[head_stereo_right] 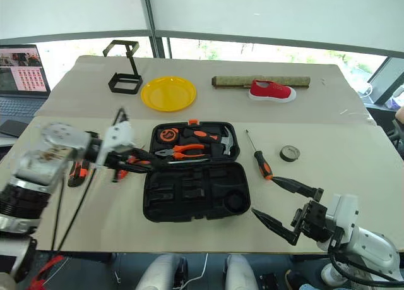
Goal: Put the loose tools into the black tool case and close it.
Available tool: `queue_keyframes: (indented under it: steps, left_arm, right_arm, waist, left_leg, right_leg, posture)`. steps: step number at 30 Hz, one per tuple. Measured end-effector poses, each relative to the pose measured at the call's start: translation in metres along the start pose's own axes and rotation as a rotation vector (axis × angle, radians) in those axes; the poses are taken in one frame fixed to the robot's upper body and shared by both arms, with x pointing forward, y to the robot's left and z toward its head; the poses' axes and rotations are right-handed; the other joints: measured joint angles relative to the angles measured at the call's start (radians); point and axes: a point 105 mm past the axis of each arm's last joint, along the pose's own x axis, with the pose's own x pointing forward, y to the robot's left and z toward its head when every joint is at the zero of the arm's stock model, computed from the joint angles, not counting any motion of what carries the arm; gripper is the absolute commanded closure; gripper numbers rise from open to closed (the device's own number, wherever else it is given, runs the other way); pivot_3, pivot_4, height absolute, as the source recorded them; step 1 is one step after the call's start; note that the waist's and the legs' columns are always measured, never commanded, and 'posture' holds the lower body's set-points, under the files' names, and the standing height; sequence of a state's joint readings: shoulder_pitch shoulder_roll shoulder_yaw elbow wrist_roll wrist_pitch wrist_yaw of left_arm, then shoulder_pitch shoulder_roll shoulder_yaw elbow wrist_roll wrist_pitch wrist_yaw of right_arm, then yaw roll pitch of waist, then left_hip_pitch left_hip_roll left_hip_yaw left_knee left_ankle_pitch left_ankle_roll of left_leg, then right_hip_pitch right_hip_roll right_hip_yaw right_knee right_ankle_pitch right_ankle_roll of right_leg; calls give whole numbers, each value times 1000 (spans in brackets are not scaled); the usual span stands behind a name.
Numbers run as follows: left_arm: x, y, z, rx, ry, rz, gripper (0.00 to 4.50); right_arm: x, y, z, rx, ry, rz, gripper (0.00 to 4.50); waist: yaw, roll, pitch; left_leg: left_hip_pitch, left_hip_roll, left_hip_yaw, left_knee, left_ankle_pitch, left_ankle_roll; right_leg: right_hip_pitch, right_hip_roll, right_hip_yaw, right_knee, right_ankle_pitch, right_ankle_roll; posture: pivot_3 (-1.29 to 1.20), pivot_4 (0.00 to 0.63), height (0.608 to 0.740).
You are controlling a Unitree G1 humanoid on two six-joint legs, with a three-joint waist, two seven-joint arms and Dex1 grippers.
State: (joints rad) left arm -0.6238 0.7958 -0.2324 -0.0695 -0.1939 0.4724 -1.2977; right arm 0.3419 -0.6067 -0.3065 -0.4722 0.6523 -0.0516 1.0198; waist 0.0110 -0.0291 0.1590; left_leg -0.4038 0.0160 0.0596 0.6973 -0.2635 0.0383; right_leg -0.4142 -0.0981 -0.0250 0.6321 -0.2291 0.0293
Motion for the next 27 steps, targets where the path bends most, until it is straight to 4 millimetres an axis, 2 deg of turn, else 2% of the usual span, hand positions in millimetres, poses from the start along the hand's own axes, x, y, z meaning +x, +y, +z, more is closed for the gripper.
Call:
queue_keyframes:
  steps: [6,13,16,27]
  left_arm:
    - [14,3,-12,-60,100,68,3604]
    - [35,-17,-10,-46,136,1,3604]
    - [40,-22,-10,-27,147,-8,3604]
    - [44,-17,-10,-16,148,25,3604]
  right_arm:
    - [8,1,1,19,-14,0,0]
    - [17,3,3,25,-43,6,0]
    - [16,4,0,30,-35,-4,0]
    - [12,11,-4,49,-36,0,0]
  waist:
    - [-2,0,0]
    - [3,0,0]
    - [2,0,0]
    - [4,0,0]
  left_leg:
    - [-2,0,1,-1,0,0]
    - [-3,0,2,0,0,0]
    - [-2,0,2,0,0,0]
    - [-1,0,2,1,0,0]
  right_leg:
    - [-5,6,11,2,1,-1]
    - [-5,5,14,1,1,0]
    - [-5,6,14,1,1,0]
    - [-3,6,14,2,1,0]
  posture:
    - [0,150,740]
    - [0,150,740]
    - [0,150,740]
    - [0,150,740]
